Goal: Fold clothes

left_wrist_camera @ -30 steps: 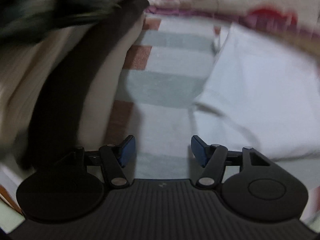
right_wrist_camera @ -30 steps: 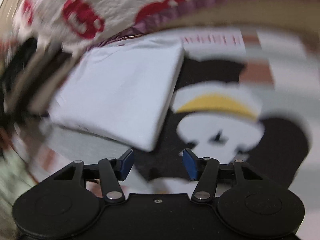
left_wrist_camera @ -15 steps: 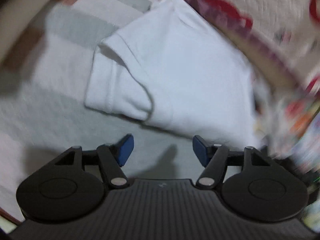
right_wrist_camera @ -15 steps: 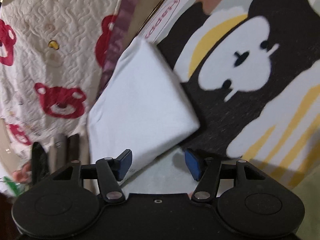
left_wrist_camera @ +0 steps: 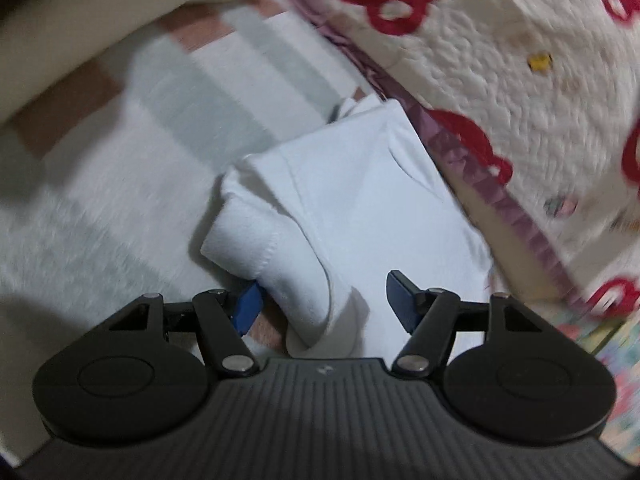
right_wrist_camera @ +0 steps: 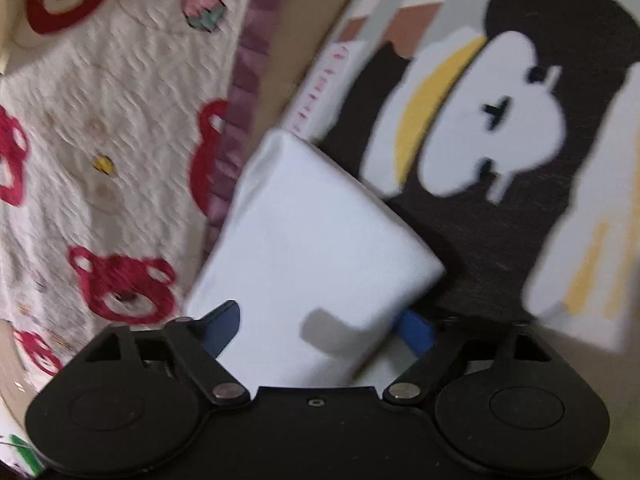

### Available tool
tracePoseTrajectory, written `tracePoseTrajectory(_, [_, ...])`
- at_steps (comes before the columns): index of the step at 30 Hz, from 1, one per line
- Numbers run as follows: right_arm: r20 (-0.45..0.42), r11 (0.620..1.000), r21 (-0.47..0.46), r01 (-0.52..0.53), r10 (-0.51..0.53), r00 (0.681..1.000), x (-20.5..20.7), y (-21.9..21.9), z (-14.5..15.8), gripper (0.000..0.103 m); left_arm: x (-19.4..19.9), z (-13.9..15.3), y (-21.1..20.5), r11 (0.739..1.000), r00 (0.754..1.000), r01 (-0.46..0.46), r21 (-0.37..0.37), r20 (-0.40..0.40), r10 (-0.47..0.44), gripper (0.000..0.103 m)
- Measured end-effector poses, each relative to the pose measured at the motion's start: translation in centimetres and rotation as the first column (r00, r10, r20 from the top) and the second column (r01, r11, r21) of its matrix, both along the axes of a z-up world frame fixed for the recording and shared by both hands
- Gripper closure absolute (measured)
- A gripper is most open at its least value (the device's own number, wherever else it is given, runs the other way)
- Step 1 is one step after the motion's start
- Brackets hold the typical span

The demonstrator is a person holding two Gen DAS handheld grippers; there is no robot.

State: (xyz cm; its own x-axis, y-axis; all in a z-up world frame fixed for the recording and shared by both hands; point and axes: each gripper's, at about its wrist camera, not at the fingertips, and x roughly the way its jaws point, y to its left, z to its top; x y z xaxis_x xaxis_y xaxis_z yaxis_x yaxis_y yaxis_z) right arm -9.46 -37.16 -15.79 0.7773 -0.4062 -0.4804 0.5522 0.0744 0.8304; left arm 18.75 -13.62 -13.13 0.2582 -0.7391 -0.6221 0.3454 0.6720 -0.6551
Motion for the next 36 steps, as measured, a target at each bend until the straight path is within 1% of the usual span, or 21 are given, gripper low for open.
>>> tracePoseTrajectory(1, [0.009, 1.000, -0.019, 0.007, -0.007, 1.000, 0.2, -0.2, -0.1, 0.015, -0.5, 0.4, -0.6, 0.999, 0.999, 0.019, 0.033, 0.045, -0.020, 0.041])
tracePoseTrajectory(2, [-0.002, 0.999, -0.034, -0.009, 0.009, 1.000, 0.6, -0.7, 0.0, 0.015, -0.8, 0.6, -0.9, 0.997, 0.995, 0.035, 0.071, 0.086, -0.041, 0.052])
tracePoseTrajectory(3, [-0.014, 0.999, -0.048, -0.024, 0.024, 1.000, 1.0, -1.3, 0.0, 0.017, -1.2, 0.8, -1.2, 0.993, 0.990, 0.051, 0.108, 0.124, -0.065, 0.069])
tracePoseTrajectory(5, [-0.037, 0.995, -0.077, -0.056, 0.054, 0.998, 1.8, -2.4, 0.2, 0.048, -1.5, 1.2, -1.4, 0.985, 0.980, 0.101, 0.143, 0.156, -0.123, 0.081])
tracePoseTrajectory(6, [-0.047, 0.990, -0.105, -0.096, 0.092, 0.995, 1.9, -3.2, 0.5, 0.080, -1.7, 1.6, -1.6, 0.982, 0.975, 0.115, 0.147, 0.172, -0.140, 0.085])
tracePoseTrajectory(7, [-0.058, 0.982, -0.133, -0.136, 0.129, 0.990, 2.0, -4.0, 0.8, 0.084, -2.0, 2.0, -1.8, 0.980, 0.970, 0.130, 0.151, 0.184, -0.157, 0.086])
tracePoseTrajectory(8, [-0.070, 0.972, -0.160, -0.174, 0.165, 0.984, 2.1, -4.7, 1.1, 0.084, -2.5, 2.3, -2.2, 0.975, 0.968, 0.160, 0.152, 0.167, -0.185, 0.087])
tracePoseTrajectory(11, [-0.099, 0.970, -0.171, -0.174, 0.159, 0.982, 1.2, -5.9, 1.0, 0.087, -4.0, 3.2, -3.6, 0.956, 0.957, 0.250, 0.151, 0.113, -0.268, 0.086])
tracePoseTrajectory(13, [-0.118, 0.968, -0.179, -0.174, 0.155, 0.981, 0.6, -6.7, 0.9, 0.088, -5.0, 3.8, -4.5, 0.940, 0.944, 0.308, 0.148, 0.077, -0.322, 0.080])
tracePoseTrajectory(15, [-0.136, 0.967, -0.187, -0.174, 0.150, 0.979, 0.0, -7.5, 0.8, 0.088, -6.1, 4.4, -5.4, 0.920, 0.926, 0.365, 0.142, 0.041, -0.374, 0.063])
tracePoseTrajectory(16, [-0.146, 0.966, -0.191, -0.175, 0.148, 0.978, -0.3, -7.9, 0.8, 0.087, -6.5, 4.7, -5.8, 0.909, 0.917, 0.392, 0.140, 0.028, -0.399, 0.061])
tracePoseTrajectory(18, [-0.164, 0.964, -0.199, -0.175, 0.143, 0.976, -0.9, -8.8, 0.7, 0.087, -7.0, 5.2, -5.9, 0.900, 0.902, 0.402, 0.170, 0.092, -0.421, 0.061])
tracePoseTrajectory(21, [-0.192, 0.962, -0.210, -0.176, 0.136, 0.972, -1.9, -10.0, 0.6, 0.075, -5.5, 6.2, -5.6, 0.916, 0.895, 0.359, 0.180, 0.212, -0.392, 0.059])
tracePoseTrajectory(22, [-0.201, 0.961, -0.214, -0.176, 0.133, 0.970, -2.2, -10.4, 0.6, 0.068, -4.5, 6.3, -5.5, 0.926, 0.898, 0.326, 0.188, 0.243, -0.366, 0.055])
tracePoseTrajectory(23, [-0.211, 0.960, -0.218, -0.177, 0.131, 0.969, -2.5, -10.8, 0.6, 0.063, -3.4, 6.4, -5.4, 0.936, 0.900, 0.293, 0.194, 0.274, -0.339, 0.045])
tracePoseTrajectory(24, [-0.220, 0.959, -0.222, -0.177, 0.128, 0.967, -2.8, -11.2, 0.5, 0.058, -2.1, 6.4, -5.4, 0.946, 0.904, 0.255, 0.198, 0.297, -0.306, 0.042])
tracePoseTrajectory(26, [-0.237, 0.957, -0.228, -0.178, 0.123, 0.964, -3.4, -12.0, 0.5, 0.057, 1.0, 5.9, -6.0, 0.954, 0.904, 0.216, 0.207, 0.326, -0.276, 0.035])
tracePoseTrajectory(27, [-0.209, 0.965, -0.200, -0.169, 0.127, 0.970, -3.6, -12.0, 0.2, 0.057, 2.5, 5.3, -6.6, 0.954, 0.903, 0.213, 0.213, 0.331, -0.275, 0.034])
tracePoseTrajectory(30, [-0.169, 0.968, -0.164, -0.188, 0.161, 0.973, -3.5, -11.6, -0.3, 0.055, 5.9, 3.0, -9.7, 0.942, 0.919, 0.232, 0.242, 0.262, -0.294, 0.034])
tracePoseTrajectory(32, [-0.147, 0.969, -0.155, -0.194, 0.171, 0.974, -3.2, -11.7, -0.6, 0.053, 7.8, 1.3, -11.6, 0.934, 0.933, 0.266, 0.239, 0.178, -0.312, 0.034])
tracePoseTrajectory(36, [-0.099, 0.972, -0.154, -0.179, 0.165, 0.981, -2.5, -12.5, -1.2, 0.049, 9.2, 0.0, -13.7, 0.947, 0.944, 0.246, 0.205, 0.170, -0.282, 0.030])
